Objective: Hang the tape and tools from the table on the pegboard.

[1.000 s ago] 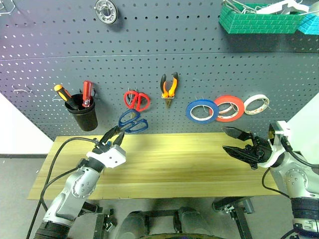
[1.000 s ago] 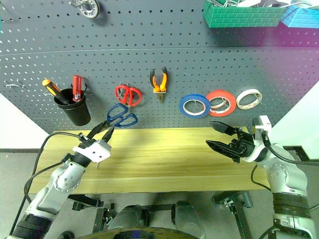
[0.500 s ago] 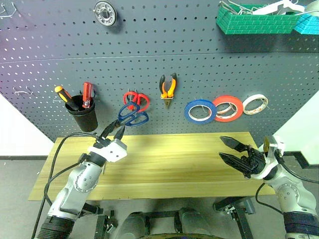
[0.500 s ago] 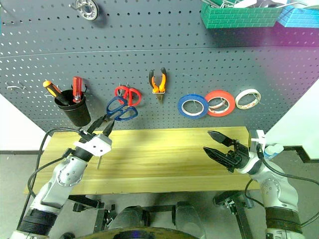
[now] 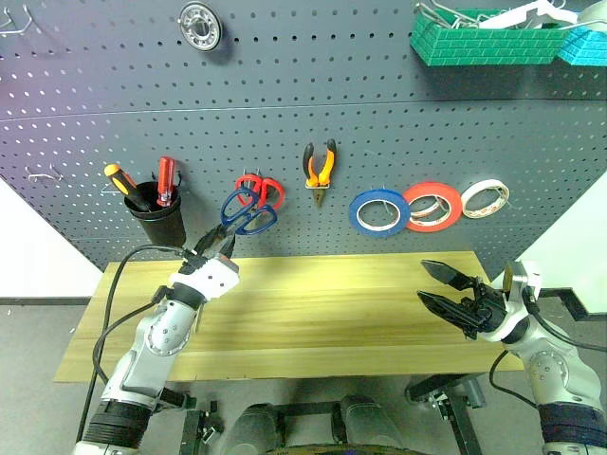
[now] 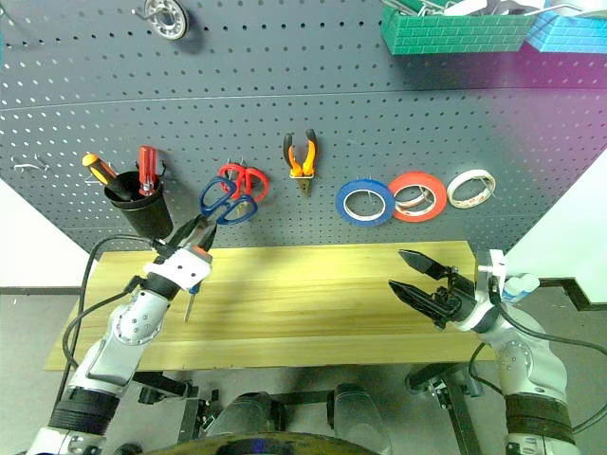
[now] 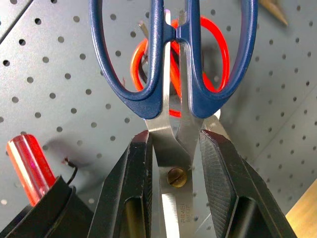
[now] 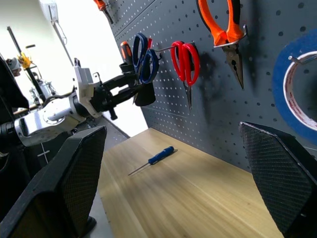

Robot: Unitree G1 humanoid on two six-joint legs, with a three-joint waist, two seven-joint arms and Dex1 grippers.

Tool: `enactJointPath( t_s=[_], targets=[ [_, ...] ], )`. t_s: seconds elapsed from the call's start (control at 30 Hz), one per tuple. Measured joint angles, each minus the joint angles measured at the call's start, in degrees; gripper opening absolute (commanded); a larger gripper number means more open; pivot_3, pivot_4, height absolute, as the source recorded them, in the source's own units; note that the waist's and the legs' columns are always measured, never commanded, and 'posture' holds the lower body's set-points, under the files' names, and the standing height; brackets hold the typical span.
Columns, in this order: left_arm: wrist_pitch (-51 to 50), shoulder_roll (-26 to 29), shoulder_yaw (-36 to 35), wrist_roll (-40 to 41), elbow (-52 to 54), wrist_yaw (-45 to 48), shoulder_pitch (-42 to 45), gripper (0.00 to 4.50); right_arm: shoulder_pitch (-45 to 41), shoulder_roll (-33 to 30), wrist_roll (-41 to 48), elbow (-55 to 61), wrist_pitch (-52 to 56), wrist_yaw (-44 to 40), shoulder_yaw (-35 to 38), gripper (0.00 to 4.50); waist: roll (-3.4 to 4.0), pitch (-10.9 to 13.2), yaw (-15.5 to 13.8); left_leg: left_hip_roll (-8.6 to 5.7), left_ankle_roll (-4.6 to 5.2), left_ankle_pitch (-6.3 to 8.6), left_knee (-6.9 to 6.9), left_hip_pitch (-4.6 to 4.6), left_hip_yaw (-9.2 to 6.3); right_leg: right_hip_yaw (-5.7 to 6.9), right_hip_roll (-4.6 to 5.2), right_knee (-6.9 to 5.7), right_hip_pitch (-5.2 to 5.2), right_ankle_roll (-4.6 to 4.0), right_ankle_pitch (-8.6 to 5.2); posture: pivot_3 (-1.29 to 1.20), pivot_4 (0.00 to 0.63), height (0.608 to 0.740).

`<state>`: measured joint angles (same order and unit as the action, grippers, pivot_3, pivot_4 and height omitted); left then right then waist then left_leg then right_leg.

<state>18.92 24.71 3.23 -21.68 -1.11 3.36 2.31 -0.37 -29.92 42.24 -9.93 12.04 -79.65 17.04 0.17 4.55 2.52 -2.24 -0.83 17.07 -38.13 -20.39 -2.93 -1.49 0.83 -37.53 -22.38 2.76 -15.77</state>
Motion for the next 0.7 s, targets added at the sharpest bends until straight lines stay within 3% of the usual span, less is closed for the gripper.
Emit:
enactJointPath(
  t_s=[0.4, 0.7],
  targets=[
    [-1.4, -2.0, 0.2, 1.1, -5.2, 0.1, 3.9, 1.07, 0.2, 0.2, -0.9, -0.4, -1.3, 0.0, 0.0, 4.50, -0.03, -0.1, 0.0, 0.00, 0.00, 0.00, -0.06, 0.00, 0.00, 0.00, -0.02, -0.04, 0.01, 0.00, 0.00, -0.16, 0.026, 0.730],
    [-0.9, -3.0, 0.6, 1.1, -11.0, 0.0, 9.5, 1.07, 4.9, 1.6, -1.3, 2.3, -2.7, 1.4, 0.0, 4.50, -0.03, -0.1, 0.1, 0.00, 0.00, 0.00, -0.06, 0.01, 0.00, -0.01, -0.03, -0.06, 0.01, 0.01, 0.01, -0.17, 0.029, 0.730]
  ],
)
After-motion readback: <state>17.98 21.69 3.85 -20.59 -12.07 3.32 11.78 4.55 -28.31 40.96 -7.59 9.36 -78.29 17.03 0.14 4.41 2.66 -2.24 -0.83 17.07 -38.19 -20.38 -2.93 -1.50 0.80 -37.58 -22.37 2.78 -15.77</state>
